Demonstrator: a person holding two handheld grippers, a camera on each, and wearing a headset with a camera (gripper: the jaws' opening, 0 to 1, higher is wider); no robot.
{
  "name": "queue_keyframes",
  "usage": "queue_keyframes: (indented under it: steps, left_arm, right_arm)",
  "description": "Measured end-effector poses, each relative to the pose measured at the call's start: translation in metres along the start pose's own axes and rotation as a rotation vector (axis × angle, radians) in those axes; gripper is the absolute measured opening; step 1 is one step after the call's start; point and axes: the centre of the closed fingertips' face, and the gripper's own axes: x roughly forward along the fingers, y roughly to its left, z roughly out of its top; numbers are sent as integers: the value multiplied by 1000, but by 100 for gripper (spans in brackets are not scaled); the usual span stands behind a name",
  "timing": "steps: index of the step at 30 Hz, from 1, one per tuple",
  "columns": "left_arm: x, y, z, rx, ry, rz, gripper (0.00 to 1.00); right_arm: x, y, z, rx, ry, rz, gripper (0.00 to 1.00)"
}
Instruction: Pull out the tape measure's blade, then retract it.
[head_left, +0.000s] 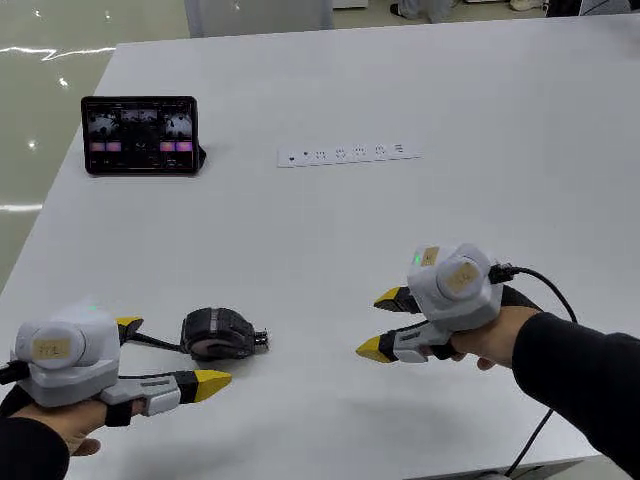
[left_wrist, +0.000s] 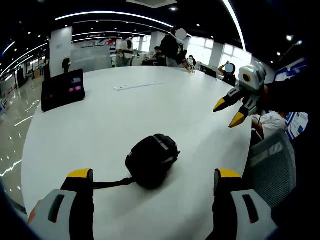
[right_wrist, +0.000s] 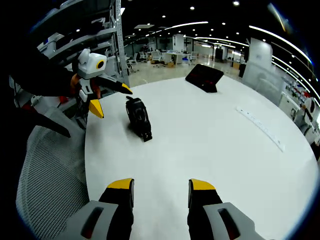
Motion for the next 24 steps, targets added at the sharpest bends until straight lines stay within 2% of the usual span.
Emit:
queue_keyframes:
  steps: [5, 7, 13, 24]
  left_arm:
    - [-10, 1, -4, 15, 9, -20, 99]
    - [-14, 4, -4, 28, 6, -11, 99]
    - [-24, 9, -6, 19, 6, -25, 99]
    - [-39, 21, -21, 65, 44, -9, 99]
  right_arm:
    - [-12, 3, -9, -5, -9, -15, 43]
    - [-17, 4, -14, -9, -9, -22, 44]
    - [-32, -1, -31, 16, -19, -49, 46]
    - [-65, -27, -77, 67, 9, -140, 59]
